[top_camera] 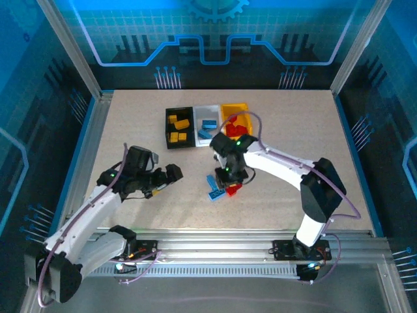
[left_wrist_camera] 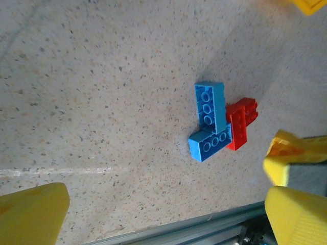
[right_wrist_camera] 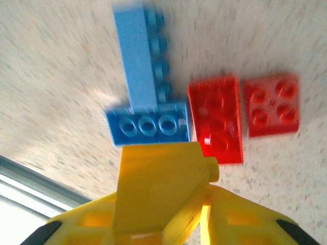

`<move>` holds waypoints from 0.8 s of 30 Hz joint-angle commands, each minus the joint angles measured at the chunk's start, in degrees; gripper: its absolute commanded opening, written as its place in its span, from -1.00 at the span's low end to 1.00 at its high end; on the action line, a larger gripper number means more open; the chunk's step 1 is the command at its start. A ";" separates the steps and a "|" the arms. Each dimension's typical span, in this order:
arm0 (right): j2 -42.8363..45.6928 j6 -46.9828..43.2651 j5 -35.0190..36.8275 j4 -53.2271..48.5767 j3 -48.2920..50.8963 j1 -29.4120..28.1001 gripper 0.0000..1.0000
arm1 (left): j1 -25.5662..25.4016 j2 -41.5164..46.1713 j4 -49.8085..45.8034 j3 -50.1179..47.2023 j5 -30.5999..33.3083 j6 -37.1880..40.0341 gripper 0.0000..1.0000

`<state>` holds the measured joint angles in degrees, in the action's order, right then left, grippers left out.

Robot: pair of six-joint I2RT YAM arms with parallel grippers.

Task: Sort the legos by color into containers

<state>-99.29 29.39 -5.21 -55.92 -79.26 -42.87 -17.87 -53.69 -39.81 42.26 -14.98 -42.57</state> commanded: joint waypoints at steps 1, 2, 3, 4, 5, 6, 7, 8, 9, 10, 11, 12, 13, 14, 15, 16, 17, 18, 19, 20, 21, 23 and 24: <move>-2.29 0.92 -8.92 2.41 -6.89 2.88 -0.35 | 0.99 2.07 -3.56 1.32 0.71 0.27 0.98; -3.67 1.20 -9.92 2.87 -9.36 3.41 -0.34 | 0.99 2.26 -3.68 1.17 0.41 -0.03 0.98; -5.71 1.69 -11.24 3.38 -12.35 4.02 -0.34 | 1.02 2.48 -3.65 1.17 0.04 -0.51 0.98; -7.84 2.22 -12.69 4.04 -15.28 4.63 -0.34 | 0.99 2.65 -3.76 1.13 -0.25 -0.79 0.98; -9.79 2.86 -13.80 4.51 -18.04 5.08 -0.35 | 0.99 2.94 -3.87 1.14 -0.41 -1.02 0.98; -12.14 3.57 -14.97 5.05 -21.18 5.45 -0.35 | 0.99 3.23 -4.08 1.15 -0.54 -1.10 0.98; -14.63 4.30 -16.10 5.44 -24.45 5.73 -0.35 | 1.06 3.51 -4.37 1.24 -0.67 -1.12 0.98; -17.01 4.80 -17.05 5.60 -27.80 5.95 -0.35 | 1.08 3.83 -4.72 1.35 -0.75 -1.12 0.98; -19.69 5.41 -17.89 5.44 -31.72 6.15 -0.35 | 1.08 4.22 -5.19 1.51 -0.68 -1.17 0.98; -22.75 5.82 -18.60 4.94 -35.80 6.22 -0.35 | 1.08 4.58 -5.66 1.62 -0.73 -1.20 0.98; -25.26 6.15 -18.95 4.46 -39.44 6.29 -0.35 | 1.08 5.00 -5.92 1.68 -0.75 -1.28 0.98; -28.12 6.60 -19.14 3.64 -43.82 6.32 -0.34 | 1.08 5.46 -6.26 1.60 -0.83 -1.44 0.98; -30.63 7.04 -19.35 2.89 -47.43 6.39 -0.35 | 1.08 5.85 -6.48 1.49 -0.93 -1.62 0.98; -33.39 7.60 -19.62 2.14 -51.71 6.48 -0.35 | 1.08 6.42 -6.78 1.32 -1.01 -1.80 0.98; -36.74 8.31 -19.79 1.34 -55.74 6.74 -0.34 | 1.08 6.92 -7.05 1.10 -1.01 -2.03 0.98; -38.87 8.86 -19.70 0.73 -58.82 6.83 -0.34 | 1.10 7.30 -7.24 1.02 -1.01 -2.25 0.98; -41.29 9.55 -19.50 0.17 -62.29 7.06 -0.34 | 1.08 7.82 -7.45 0.86 -1.10 -2.35 0.98; -43.32 10.30 -19.29 0.07 -65.02 7.25 -0.33 | 1.09 8.23 -7.62 0.72 -1.10 -2.43 0.98; -44.81 11.07 -19.29 0.33 -66.97 7.51 -0.33 | 1.10 8.41 -7.66 0.58 -1.14 -2.48 0.98; -46.33 12.16 -19.40 0.90 -68.71 7.83 -0.33 | 1.16 8.60 -7.80 0.43 -1.20 -2.53 0.98; -47.43 13.14 -19.53 1.63 -69.97 8.12 -0.32 | 1.12 8.64 -7.89 0.41 -1.32 -2.43 0.98; -49.14 14.90 -19.38 4.01 -71.30 8.65 -0.31 | 1.16 8.34 -8.00 0.43 -1.52 -2.10 0.98; -49.67 15.72 -19.38 5.46 -71.76 8.93 -0.29 | 1.16 7.90 -8.00 0.54 -1.83 -1.91 0.98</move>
<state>-146.98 41.15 -23.22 -52.34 -147.79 -35.38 -17.06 -45.60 -46.24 42.30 -14.90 -43.88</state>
